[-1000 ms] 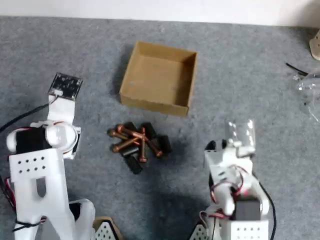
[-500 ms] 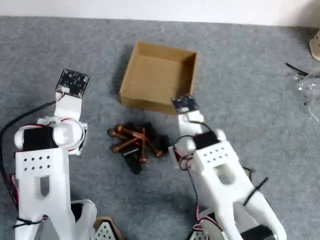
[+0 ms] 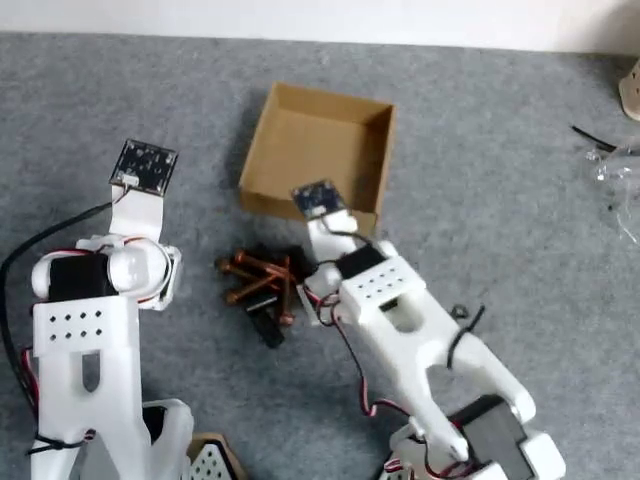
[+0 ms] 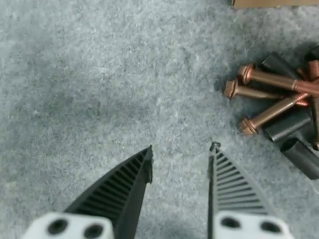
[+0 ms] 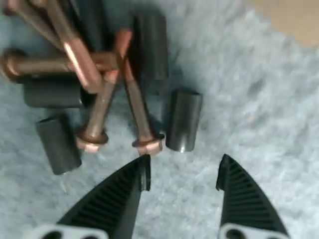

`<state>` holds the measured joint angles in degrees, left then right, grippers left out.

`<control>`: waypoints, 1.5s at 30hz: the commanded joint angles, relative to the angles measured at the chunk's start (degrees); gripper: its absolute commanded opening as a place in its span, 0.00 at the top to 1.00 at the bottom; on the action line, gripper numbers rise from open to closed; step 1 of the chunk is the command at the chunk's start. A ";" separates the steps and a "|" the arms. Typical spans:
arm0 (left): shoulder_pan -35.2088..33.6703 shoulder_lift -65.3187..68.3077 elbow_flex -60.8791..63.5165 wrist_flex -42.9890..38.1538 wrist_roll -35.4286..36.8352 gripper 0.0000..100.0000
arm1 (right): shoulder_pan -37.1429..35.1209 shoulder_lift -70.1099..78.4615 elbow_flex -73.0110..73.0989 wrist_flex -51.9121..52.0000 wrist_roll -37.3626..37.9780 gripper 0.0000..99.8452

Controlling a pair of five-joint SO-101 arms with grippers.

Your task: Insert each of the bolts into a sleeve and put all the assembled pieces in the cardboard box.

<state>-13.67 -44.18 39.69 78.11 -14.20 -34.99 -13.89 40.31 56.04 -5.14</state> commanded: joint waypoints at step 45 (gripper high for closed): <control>0.57 -0.13 4.35 -4.48 0.35 0.82 | 1.89 25.19 -11.91 -8.66 -2.55 1.00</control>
<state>-13.67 -44.18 44.53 74.51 -14.20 -32.09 9.58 30.81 45.41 -7.16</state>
